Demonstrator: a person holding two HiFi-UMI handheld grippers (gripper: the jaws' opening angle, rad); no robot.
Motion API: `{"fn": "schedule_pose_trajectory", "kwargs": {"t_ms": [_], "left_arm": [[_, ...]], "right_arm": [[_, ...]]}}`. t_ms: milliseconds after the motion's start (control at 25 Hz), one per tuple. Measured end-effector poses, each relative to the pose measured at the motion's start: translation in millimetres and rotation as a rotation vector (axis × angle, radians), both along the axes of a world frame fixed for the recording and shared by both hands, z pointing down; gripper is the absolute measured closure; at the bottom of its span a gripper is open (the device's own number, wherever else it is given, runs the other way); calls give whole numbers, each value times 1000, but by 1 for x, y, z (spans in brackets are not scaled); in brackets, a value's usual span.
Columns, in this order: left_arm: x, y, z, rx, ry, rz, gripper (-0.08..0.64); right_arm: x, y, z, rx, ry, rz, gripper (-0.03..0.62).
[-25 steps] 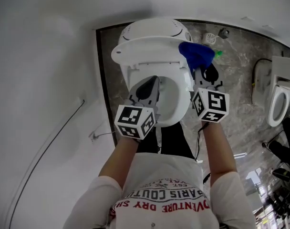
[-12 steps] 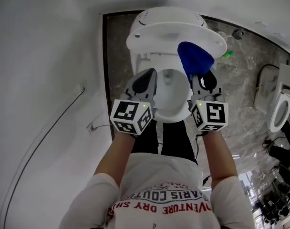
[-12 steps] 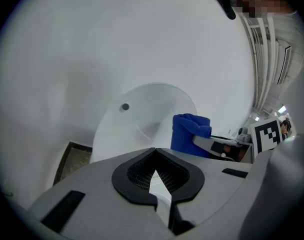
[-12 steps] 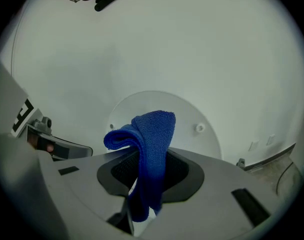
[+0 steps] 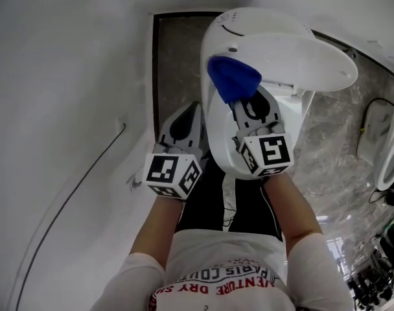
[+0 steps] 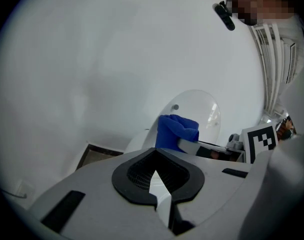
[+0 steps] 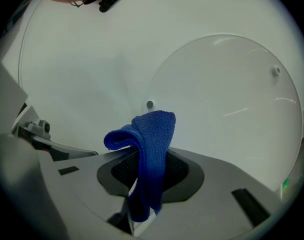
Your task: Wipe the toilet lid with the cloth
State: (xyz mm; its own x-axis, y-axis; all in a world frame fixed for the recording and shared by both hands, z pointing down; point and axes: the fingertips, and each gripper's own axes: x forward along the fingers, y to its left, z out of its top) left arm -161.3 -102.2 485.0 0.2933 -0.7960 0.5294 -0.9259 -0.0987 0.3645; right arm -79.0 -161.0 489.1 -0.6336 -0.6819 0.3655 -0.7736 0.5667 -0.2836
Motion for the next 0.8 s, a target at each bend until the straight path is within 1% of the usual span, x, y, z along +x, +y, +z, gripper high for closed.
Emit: {"fn": "schedule_pose_trajectory", "kwargs": {"t_ms": [120, 280, 560, 800], "left_arm": [[-15, 8, 6, 26, -12, -22, 554], [-17, 6, 21, 27, 0, -14, 554], [-6, -3, 37, 21, 8, 23, 554], [9, -3, 39, 3, 9, 46, 554]], "right_arm": [[-16, -3, 4, 23, -41, 4, 494], [-19, -21, 18, 36, -67, 41, 494], [-9, -37, 34, 56, -21, 73, 494], [14, -43, 40, 47, 17, 103, 494]]}}
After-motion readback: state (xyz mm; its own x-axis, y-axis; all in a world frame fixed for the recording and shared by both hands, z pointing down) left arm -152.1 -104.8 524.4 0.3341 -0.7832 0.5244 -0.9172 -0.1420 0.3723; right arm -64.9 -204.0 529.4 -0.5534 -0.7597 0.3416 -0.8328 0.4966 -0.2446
